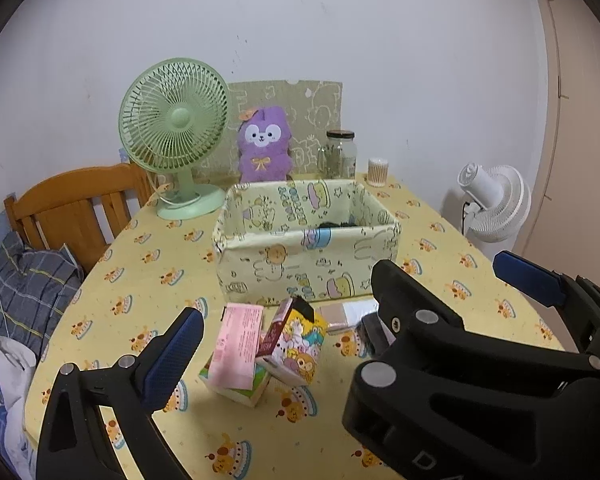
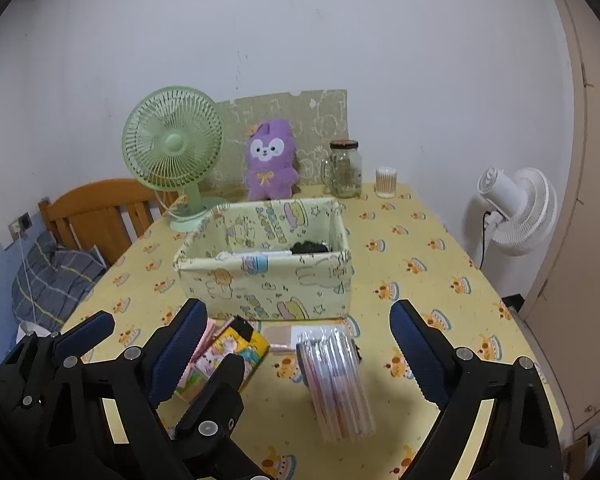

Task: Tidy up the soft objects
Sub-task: 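Grasp the clear plastic tube of straws with the right tool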

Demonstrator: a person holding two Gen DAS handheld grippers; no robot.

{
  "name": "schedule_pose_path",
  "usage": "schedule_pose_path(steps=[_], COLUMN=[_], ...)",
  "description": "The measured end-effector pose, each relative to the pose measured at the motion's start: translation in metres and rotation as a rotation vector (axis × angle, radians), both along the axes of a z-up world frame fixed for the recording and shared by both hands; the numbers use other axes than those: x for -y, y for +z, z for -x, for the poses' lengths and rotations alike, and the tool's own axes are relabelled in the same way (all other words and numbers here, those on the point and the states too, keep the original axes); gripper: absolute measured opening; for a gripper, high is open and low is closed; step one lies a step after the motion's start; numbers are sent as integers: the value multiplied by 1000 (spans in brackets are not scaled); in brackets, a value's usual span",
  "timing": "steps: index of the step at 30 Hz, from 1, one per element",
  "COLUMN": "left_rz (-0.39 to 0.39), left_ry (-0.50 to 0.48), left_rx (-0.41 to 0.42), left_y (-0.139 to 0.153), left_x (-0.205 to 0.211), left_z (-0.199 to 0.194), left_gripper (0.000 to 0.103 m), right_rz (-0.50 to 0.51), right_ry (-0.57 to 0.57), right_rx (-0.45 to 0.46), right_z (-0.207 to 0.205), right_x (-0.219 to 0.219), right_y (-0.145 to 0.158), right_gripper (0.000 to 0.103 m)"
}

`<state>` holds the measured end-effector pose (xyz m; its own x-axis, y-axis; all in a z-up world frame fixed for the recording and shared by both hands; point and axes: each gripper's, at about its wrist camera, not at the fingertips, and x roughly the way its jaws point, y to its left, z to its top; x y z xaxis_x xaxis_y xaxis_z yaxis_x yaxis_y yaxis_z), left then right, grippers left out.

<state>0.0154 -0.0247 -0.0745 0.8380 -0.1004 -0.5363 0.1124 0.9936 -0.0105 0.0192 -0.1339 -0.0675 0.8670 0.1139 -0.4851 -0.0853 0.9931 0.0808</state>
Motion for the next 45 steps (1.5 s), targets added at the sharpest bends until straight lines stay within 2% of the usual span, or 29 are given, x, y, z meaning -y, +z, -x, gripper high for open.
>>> schedule_pose_path(steps=[16,22,23,26,28,29,33,43,45], left_rz=[-40,-73,-75,-82,-87,-88,-86,-86,-85], left_ry=[5,13,11,9,10,12,19,27,26], left_rx=[-126,-156,-162,-176,-180,-180,-174,-132,-142], left_y=[-53,-65,-67,-71,-72,-72,-69,-48,-48], left_x=[8,13,13,15,16,16,14,12,10], left_z=[-21,-26,-27,-29,-29,-29,-30,-42,-46], left_gripper=[97,97,97,96,95,95,95,94,87], right_rz=[11,12,12,7,5,1,-3,-23,-21], right_ry=[-17,-19,-20,-22,-28,-24,-23,-11,-9], right_rx=[-117,-175,-182,-208,-219,-223,-214,-169,-167], right_z=[-20,-30,-31,-36,-39,-39,-39,-45,-47], right_x=[6,9,10,12,13,13,13,11,8], right_y=[-55,-74,-76,-83,-86,-87,-85,-63,-61], right_gripper=[89,82,80,64,50,48,29,26,26])
